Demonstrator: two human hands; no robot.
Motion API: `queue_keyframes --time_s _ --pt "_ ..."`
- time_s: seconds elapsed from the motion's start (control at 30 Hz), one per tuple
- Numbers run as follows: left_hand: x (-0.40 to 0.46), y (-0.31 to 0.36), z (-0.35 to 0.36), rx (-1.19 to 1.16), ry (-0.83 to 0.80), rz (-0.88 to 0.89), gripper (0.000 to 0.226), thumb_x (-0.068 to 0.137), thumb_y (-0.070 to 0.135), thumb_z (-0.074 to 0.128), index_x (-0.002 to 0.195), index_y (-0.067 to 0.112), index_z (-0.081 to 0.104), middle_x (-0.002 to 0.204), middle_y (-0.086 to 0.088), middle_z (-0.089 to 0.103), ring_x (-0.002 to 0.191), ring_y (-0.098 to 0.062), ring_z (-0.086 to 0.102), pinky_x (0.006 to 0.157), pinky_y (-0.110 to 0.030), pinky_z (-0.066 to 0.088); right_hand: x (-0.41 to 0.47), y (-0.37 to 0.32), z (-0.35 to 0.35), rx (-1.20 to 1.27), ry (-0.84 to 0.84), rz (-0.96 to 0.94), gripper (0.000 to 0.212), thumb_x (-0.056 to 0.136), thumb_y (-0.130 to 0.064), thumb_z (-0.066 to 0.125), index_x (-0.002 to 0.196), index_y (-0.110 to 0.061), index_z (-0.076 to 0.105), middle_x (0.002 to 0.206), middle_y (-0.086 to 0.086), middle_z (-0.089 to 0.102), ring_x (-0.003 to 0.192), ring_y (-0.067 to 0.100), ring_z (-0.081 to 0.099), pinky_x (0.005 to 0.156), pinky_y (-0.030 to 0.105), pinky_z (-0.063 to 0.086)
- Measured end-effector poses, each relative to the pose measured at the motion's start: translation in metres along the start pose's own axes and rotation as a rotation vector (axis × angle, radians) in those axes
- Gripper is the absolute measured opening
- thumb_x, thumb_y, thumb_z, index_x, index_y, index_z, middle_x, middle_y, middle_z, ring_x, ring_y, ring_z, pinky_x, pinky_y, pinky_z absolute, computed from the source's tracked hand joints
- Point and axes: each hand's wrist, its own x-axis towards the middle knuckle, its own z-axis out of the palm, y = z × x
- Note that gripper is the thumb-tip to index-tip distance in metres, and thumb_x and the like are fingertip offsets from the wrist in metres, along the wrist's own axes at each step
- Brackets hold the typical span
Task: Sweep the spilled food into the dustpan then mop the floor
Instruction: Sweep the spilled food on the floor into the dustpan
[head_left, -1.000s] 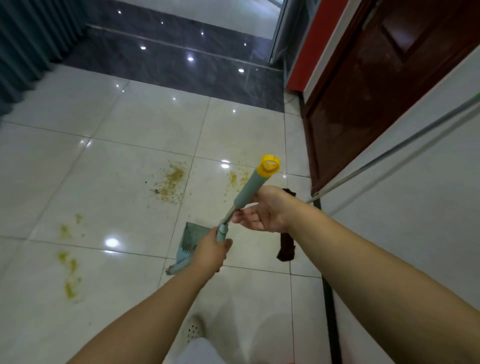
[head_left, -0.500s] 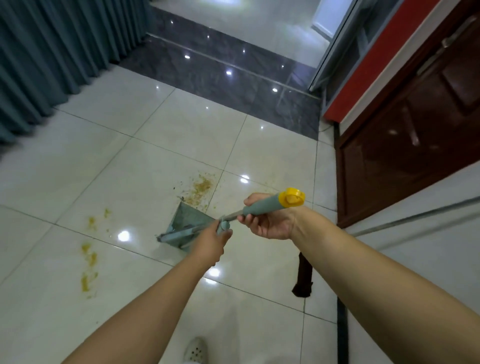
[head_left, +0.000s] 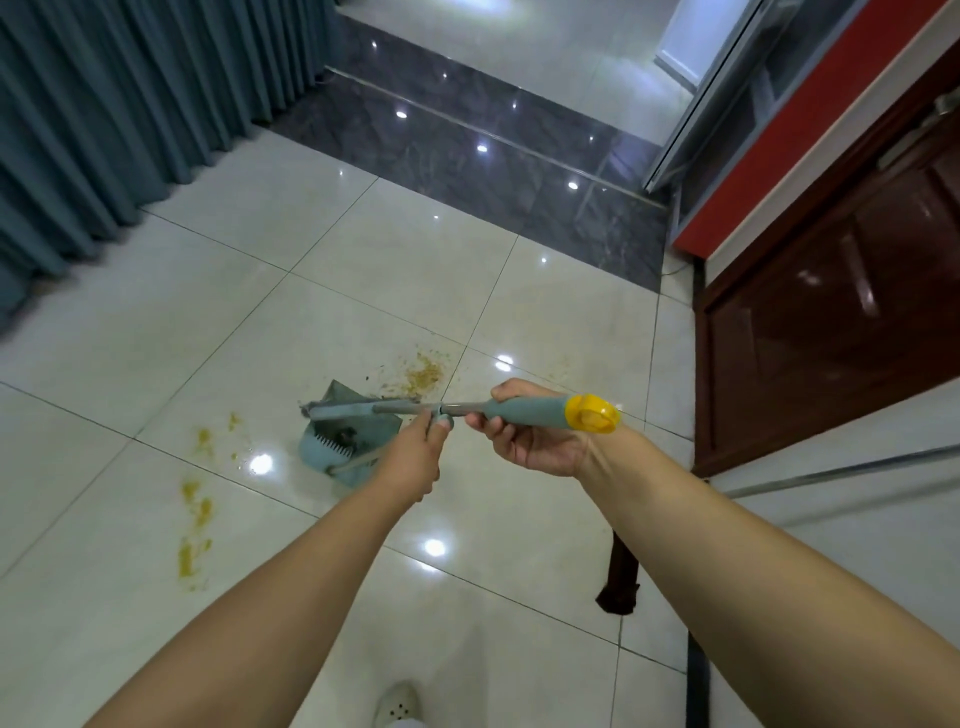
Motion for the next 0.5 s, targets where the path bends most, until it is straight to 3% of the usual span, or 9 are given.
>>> queue_keyframes --time_s 0.07,0.17,0.3,0.33,0.4,0.5 --pt "0.001 0.003 -0.003 0.018 0.022 0.005 0.048 0.101 0.041 0.03 0.147 0.025 0.031 0.068 -0.005 0.047 0.051 -0.015 0.043 0.043 -0.02 0.034 0.003 0.003 0.004 -0.013 -0.01 -0.029 0.024 0.094 -0.013 0.046 0.094 0.008 0.058 0.069 0.014 0.068 0.042 0.009 0.056 0.042 0.013 0.048" --pt "0.006 0.006 -0.01 0.005 0.082 0.015 0.044 0.101 0.037 0.028 0.139 0.019 0.042 0.066 -0.009 0.051 0.052 -0.019 0.045 0.046 -0.023 0.038 0.01 0.01 0.014 -0.022 -0.02 -0.077 0.018 0.093 -0.008 0.048 0.102 0.006 0.055 0.084 0.014 0.068 0.048 0.009 0.058 0.046 0.015 0.05" --pt "0.011 -0.002 -0.03 0.003 0.178 0.021 0.048 0.101 0.039 0.029 0.139 0.016 0.045 0.108 -0.023 0.064 0.084 -0.036 0.064 0.074 -0.041 0.052 0.02 0.013 0.015 0.041 0.047 -0.063 0.012 0.093 0.001 0.045 0.102 0.008 0.05 0.09 0.02 0.07 0.054 0.014 0.06 0.051 0.019 0.053" --pt "0.011 -0.005 -0.038 -0.024 0.192 0.027 0.047 0.101 0.04 0.03 0.136 0.015 0.048 0.108 -0.022 0.065 0.08 -0.034 0.064 0.073 -0.039 0.051 0.023 0.012 0.013 -0.012 0.078 -0.023 0.012 0.093 0.002 0.043 0.103 0.007 0.048 0.093 0.022 0.068 0.054 0.017 0.061 0.05 0.02 0.054" --pt "0.012 -0.011 -0.053 -0.086 0.216 0.034 0.045 0.101 0.04 0.031 0.129 0.014 0.054 0.082 -0.012 0.062 0.058 -0.022 0.055 0.059 -0.03 0.046 0.031 0.01 0.007 -0.2 0.198 0.068 0.013 0.093 0.002 0.038 0.103 0.003 0.046 0.09 0.021 0.06 0.051 0.017 0.058 0.044 0.019 0.051" --pt "0.013 -0.018 -0.072 -0.152 0.241 0.007 0.043 0.101 0.039 0.031 0.127 0.015 0.055 0.067 -0.004 0.05 0.049 -0.016 0.044 0.046 -0.024 0.037 0.047 0.004 0.003 -0.417 0.36 0.145 0.012 0.093 -0.004 0.034 0.092 -0.001 0.045 0.069 0.01 0.047 0.034 0.012 0.042 0.033 0.012 0.039"
